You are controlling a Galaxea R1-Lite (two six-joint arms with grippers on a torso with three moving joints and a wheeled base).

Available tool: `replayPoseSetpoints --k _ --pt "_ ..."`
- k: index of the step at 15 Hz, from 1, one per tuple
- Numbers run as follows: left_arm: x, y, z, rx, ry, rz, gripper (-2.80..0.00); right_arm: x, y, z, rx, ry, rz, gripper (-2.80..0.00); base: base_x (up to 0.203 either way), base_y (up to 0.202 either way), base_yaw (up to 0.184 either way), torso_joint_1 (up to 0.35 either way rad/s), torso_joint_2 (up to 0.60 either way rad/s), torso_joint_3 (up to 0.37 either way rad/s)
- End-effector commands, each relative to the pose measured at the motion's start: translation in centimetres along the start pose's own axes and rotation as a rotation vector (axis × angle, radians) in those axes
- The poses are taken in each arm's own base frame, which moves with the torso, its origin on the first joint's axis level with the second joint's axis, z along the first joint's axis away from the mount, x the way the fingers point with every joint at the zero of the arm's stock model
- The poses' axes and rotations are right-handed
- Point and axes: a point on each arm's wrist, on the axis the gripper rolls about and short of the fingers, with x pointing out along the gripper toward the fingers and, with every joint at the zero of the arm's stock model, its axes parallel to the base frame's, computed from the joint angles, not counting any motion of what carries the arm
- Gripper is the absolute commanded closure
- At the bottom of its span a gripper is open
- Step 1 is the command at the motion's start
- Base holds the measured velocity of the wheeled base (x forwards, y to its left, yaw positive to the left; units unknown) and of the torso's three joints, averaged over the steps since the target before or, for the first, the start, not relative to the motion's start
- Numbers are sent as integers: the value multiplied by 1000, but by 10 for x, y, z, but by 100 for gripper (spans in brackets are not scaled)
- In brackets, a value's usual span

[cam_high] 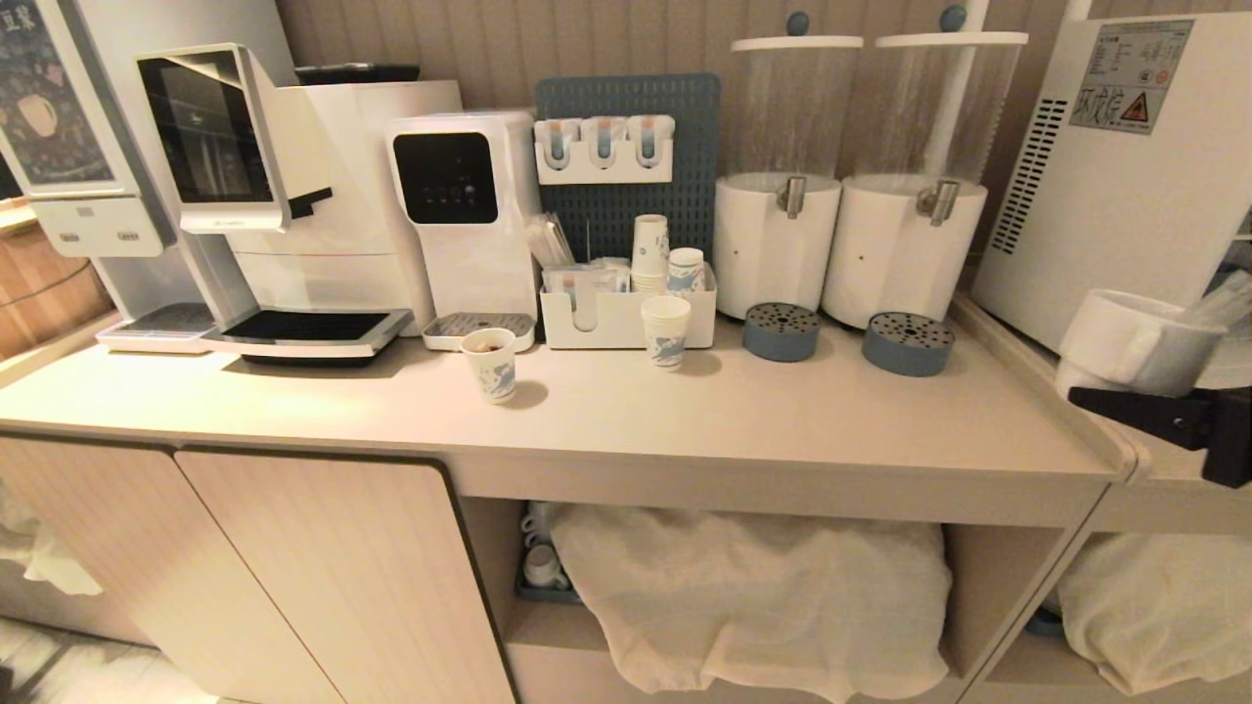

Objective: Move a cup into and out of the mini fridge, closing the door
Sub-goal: Place the ceramic cup on the table

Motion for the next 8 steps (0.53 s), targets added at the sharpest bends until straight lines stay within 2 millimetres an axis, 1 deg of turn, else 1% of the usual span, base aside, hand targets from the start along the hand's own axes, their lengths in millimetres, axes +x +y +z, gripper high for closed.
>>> replayPoseSetpoints --k 1,2,4,6,8 --pt "1 2 -11 -2 33 6 0 56 -41 -24 -43 -28 -2 0 0 0 0 0 0 0" --pt "1 2 -11 -2 33 6 0 72 -49 -31 -61 -36 1 0 0 0 0 0 0 0" --pt "1 2 -11 -2 33 6 0 104 -60 -47 -81 -19 -11 0 0 0 0 0 0 0" --pt "1 2 -11 -2 33 6 0 135 -69 -56 -109 -4 -37 0 0 0 0 0 0 0" --pt "1 2 -11 -2 33 6 0 167 -76 -57 -138 -12 -72 0 0 0 0 0 0 0"
